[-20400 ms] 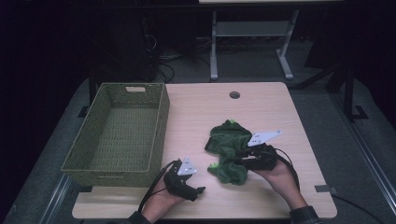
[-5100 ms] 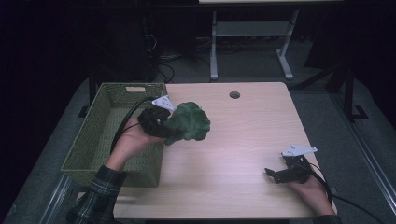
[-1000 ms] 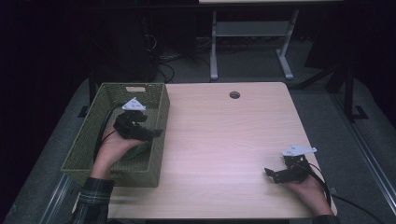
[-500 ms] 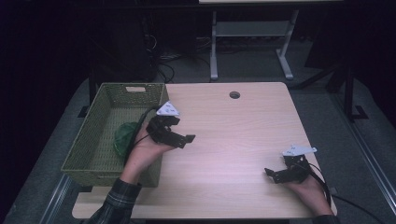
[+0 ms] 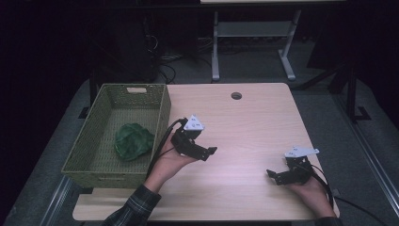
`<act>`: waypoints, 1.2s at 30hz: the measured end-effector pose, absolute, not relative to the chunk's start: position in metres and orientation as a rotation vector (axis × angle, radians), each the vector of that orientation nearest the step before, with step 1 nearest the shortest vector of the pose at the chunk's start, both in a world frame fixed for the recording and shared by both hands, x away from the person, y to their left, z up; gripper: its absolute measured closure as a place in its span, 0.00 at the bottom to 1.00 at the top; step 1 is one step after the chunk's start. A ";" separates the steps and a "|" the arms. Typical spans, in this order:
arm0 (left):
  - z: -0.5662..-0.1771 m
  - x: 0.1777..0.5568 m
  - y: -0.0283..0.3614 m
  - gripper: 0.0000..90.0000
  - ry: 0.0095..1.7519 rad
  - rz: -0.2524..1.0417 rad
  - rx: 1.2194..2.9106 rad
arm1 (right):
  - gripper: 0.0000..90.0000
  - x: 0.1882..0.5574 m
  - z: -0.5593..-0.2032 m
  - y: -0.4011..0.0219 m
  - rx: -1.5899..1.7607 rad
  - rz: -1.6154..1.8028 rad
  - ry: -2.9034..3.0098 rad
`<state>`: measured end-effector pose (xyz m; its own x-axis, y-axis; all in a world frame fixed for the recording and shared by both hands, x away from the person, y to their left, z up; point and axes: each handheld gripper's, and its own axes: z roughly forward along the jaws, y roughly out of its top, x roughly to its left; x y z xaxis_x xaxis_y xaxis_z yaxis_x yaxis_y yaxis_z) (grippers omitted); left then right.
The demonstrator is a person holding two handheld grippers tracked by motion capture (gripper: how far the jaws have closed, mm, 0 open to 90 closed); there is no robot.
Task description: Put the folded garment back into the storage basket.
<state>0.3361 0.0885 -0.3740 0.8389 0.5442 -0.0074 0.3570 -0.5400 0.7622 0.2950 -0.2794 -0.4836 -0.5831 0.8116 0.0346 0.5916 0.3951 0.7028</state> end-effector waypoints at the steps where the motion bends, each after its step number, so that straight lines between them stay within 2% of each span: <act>1: -0.377 0.336 0.087 0.16 0.651 0.294 2.197 | 0.01 0.295 -0.484 -0.279 1.223 0.988 2.343; 22: -0.451 0.337 0.075 0.15 0.683 0.274 2.246 | 0.01 0.295 -0.484 -0.279 1.222 0.988 2.346; 36: -0.479 0.334 0.068 0.14 0.674 0.288 2.264 | 0.01 0.295 -0.484 -0.279 1.220 0.989 2.348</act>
<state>0.3344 0.0680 -0.4785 0.8367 0.5476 0.0027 0.3806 -0.5851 0.7161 0.2948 -0.2792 -0.4836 -0.5868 0.8090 0.0357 0.5910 0.3977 0.7019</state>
